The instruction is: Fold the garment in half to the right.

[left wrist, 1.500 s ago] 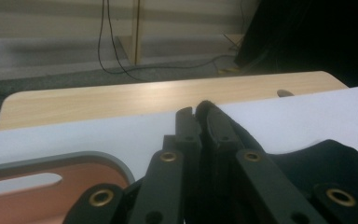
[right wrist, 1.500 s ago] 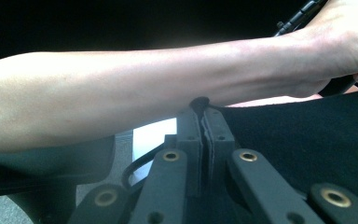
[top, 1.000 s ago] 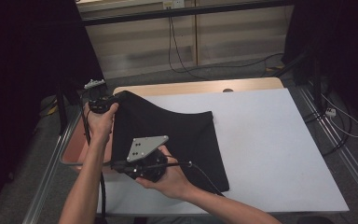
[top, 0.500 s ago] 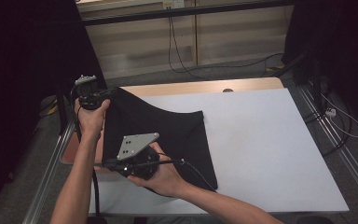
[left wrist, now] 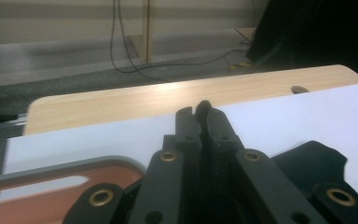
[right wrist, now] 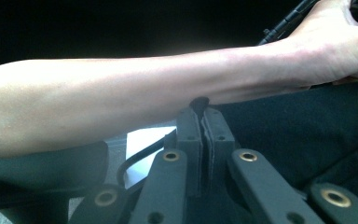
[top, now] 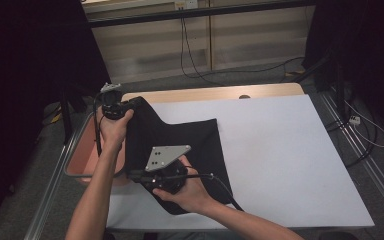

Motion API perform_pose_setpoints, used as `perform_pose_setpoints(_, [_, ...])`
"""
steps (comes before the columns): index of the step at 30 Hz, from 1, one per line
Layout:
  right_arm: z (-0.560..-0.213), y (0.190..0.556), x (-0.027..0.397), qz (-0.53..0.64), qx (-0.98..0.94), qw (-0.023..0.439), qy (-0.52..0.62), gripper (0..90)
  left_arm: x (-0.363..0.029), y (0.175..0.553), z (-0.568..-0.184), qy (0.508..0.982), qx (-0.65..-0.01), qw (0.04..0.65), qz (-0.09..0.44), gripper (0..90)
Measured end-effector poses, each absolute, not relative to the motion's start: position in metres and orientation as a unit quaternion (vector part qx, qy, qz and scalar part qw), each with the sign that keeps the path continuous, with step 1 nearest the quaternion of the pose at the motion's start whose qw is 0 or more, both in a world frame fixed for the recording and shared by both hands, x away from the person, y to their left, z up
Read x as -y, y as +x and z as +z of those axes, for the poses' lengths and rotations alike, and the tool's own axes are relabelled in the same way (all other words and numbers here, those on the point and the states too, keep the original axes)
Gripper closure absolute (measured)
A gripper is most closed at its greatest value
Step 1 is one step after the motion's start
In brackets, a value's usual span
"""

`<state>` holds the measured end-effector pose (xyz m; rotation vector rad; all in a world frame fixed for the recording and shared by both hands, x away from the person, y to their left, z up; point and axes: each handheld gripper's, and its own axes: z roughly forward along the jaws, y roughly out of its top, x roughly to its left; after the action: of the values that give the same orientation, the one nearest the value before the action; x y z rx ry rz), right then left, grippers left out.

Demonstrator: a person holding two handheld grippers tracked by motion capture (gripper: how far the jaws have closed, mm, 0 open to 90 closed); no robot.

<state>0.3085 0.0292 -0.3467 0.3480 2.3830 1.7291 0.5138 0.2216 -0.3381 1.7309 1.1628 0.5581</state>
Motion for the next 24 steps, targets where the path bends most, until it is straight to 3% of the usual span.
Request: perform_pose_setpoints(24, [-0.381, 0.3, 0.037, 0.55, -0.811, 0.09, 0.179, 87.3, -0.152, 0.528, -0.376, 0.743, -0.452, 0.452, 0.196, 85.3])
